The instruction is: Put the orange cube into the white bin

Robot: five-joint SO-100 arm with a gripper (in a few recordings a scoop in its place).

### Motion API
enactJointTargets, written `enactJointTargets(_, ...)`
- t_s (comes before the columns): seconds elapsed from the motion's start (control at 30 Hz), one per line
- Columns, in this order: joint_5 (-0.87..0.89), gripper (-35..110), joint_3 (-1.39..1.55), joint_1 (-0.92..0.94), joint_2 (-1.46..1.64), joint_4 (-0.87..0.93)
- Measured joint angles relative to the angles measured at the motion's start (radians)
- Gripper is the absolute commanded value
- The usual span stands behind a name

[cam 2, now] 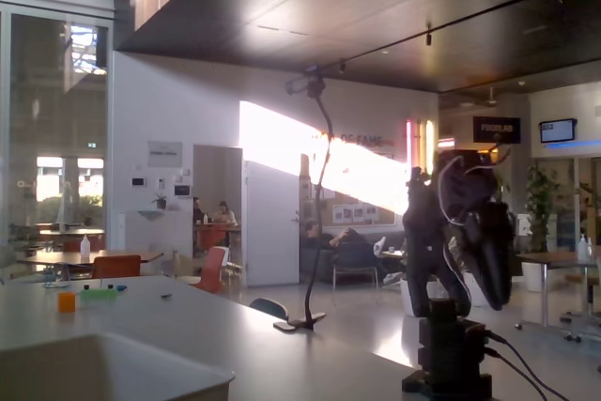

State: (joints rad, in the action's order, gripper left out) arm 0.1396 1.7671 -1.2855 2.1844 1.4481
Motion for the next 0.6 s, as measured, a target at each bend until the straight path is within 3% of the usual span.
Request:
enactJointTargets(0.17, 0.002, 9, 0.126, -0.135, -0.002, -0.008)
enactJointTargets(0.43, 0.002, 9, 0.230, -0.141, -0.002, -0.021)
enactJointTargets(0.6, 0.002, 9, 0.311, -0.138, -0.002, -0.121)
